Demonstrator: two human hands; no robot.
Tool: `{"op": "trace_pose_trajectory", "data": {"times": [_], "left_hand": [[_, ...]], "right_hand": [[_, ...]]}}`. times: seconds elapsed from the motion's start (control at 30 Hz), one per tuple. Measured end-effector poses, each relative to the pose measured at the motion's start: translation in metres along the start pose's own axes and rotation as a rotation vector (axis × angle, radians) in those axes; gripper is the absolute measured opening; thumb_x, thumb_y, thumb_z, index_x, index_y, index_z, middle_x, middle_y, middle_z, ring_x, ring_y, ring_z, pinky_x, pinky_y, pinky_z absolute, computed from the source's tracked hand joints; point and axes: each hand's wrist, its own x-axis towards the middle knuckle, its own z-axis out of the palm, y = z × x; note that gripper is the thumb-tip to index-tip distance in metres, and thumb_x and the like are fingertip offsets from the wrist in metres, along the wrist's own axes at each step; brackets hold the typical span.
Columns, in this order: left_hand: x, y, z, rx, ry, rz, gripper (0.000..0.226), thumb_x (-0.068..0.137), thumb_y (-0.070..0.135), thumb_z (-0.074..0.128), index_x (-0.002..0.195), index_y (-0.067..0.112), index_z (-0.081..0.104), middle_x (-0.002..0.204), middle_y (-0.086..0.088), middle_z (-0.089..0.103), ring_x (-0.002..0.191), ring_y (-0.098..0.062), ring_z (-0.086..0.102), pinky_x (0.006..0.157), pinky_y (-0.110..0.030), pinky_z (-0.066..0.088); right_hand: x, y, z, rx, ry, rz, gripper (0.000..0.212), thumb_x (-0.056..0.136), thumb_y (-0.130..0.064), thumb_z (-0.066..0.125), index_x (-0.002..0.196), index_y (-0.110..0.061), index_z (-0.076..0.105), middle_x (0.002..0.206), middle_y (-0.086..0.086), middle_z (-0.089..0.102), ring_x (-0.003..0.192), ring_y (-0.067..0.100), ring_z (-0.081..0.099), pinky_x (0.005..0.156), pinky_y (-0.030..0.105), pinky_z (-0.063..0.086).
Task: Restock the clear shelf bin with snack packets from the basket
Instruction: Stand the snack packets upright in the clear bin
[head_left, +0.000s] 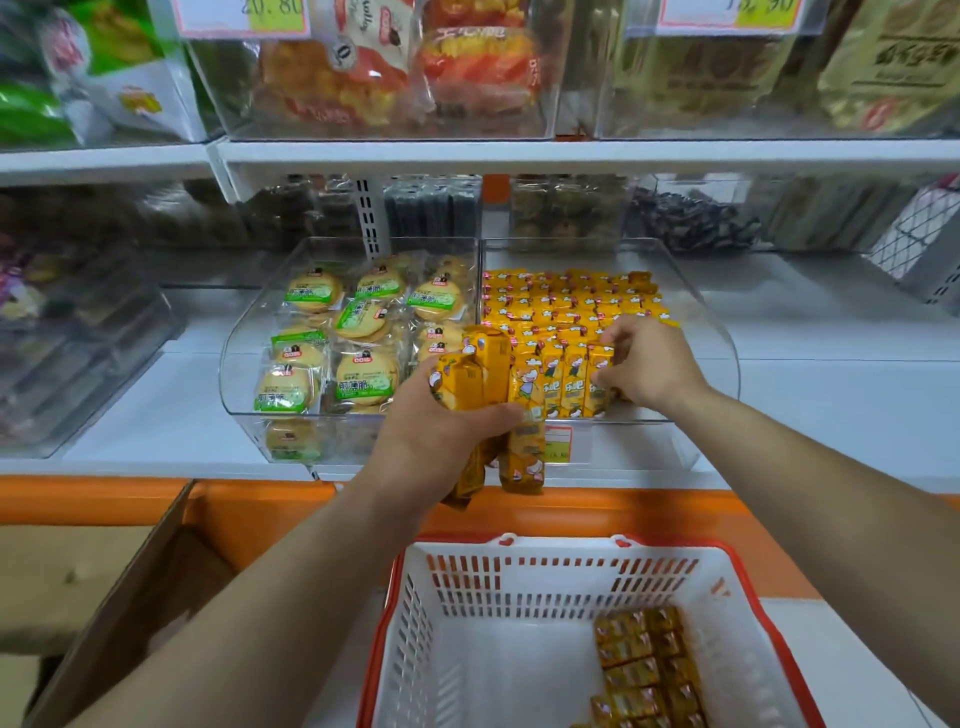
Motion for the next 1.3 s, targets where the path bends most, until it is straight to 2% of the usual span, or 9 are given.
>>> {"op": "trace_pose_trajectory", "data": {"times": [0.17,0.3,0.43,0.6,0.73,0.87,1.07,1.2,1.3], "left_hand": [[-0.001,0.002,0.004,-0.021,0.031,-0.042,0.032,0.079,0.015,0.085,0.104,0.024,0.066,0.080,0.007,0.078,0.071,-0.014,0.077,0.051,-0.022,0.056],[-0.005,0.005,0.006,-0.078,0.072,-0.114,0.036,0.079,0.020,0.086,0.108,0.022,0.066,0.089,-0.002,0.078,0.078,-0.024,0.075,0.051,-0.028,0.053],[-0.013,0.010,0.012,-0.133,0.050,-0.122,0.039,0.081,0.016,0.083,0.116,0.017,0.065,0.100,-0.009,0.078,0.084,-0.028,0.076,0.058,-0.031,0.055],[-0.025,0.008,0.025,-0.153,-0.024,-0.104,0.026,0.083,0.009,0.080,0.105,0.016,0.070,0.096,-0.015,0.078,0.077,-0.030,0.076,0.054,-0.031,0.058],[-0.030,0.006,0.031,-0.163,-0.049,-0.102,0.029,0.082,0.007,0.080,0.107,0.017,0.070,0.095,-0.011,0.079,0.085,-0.034,0.077,0.066,-0.039,0.063],[-0.034,0.004,0.036,-0.137,-0.099,-0.128,0.039,0.082,0.010,0.081,0.118,0.017,0.068,0.103,-0.014,0.078,0.094,-0.038,0.075,0.082,-0.053,0.062],[-0.035,0.003,0.035,-0.106,-0.091,-0.125,0.030,0.086,0.018,0.077,0.116,0.016,0.070,0.103,-0.008,0.079,0.093,-0.032,0.077,0.080,-0.050,0.062],[-0.032,0.006,0.029,-0.122,-0.070,-0.127,0.035,0.086,0.016,0.077,0.118,0.009,0.068,0.103,-0.008,0.080,0.090,-0.028,0.078,0.078,-0.046,0.062],[-0.030,0.007,0.026,-0.117,-0.072,-0.132,0.033,0.087,0.015,0.077,0.117,0.008,0.068,0.103,-0.008,0.079,0.091,-0.028,0.078,0.083,-0.050,0.061]], "right_hand": [[-0.006,-0.005,-0.009,-0.018,-0.024,0.021,0.041,0.071,-0.008,0.085,0.104,-0.015,0.060,0.077,0.003,0.068,0.073,0.019,0.062,0.055,0.022,0.041],[-0.028,-0.021,-0.032,-0.028,-0.043,-0.010,0.037,0.077,-0.017,0.080,0.107,-0.020,0.058,0.089,0.004,0.069,0.071,0.019,0.065,0.065,0.032,0.053],[-0.079,-0.040,-0.062,0.401,-0.180,-0.032,0.025,0.084,-0.014,0.073,0.103,-0.027,0.065,0.088,0.004,0.074,0.066,0.007,0.067,0.055,0.021,0.049],[-0.137,-0.059,-0.067,0.705,-0.418,-0.046,0.042,0.093,-0.020,0.068,0.129,-0.038,0.055,0.097,-0.003,0.075,0.084,0.021,0.073,0.064,0.027,0.057],[-0.145,-0.063,-0.063,0.675,-0.373,-0.070,0.056,0.089,-0.019,0.072,0.136,-0.040,0.051,0.093,-0.005,0.066,0.082,0.016,0.071,0.065,0.028,0.056],[-0.145,-0.057,-0.063,0.663,-0.410,-0.059,0.045,0.087,-0.026,0.074,0.127,-0.036,0.058,0.089,-0.010,0.065,0.076,0.017,0.072,0.064,0.031,0.057],[-0.135,-0.043,-0.070,0.570,-0.377,-0.051,0.039,0.073,-0.019,0.087,0.106,-0.030,0.068,0.096,0.002,0.066,0.075,0.015,0.069,0.065,0.029,0.056],[-0.116,-0.031,-0.088,0.427,-0.198,-0.093,0.040,0.069,-0.008,0.087,0.097,-0.028,0.066,0.100,0.006,0.062,0.064,0.016,0.067,0.065,0.031,0.055],[-0.090,-0.018,-0.098,0.341,-0.017,-0.067,0.039,0.071,-0.009,0.087,0.095,-0.030,0.064,0.103,0.009,0.065,0.078,0.033,0.070,0.075,0.045,0.056]]}}
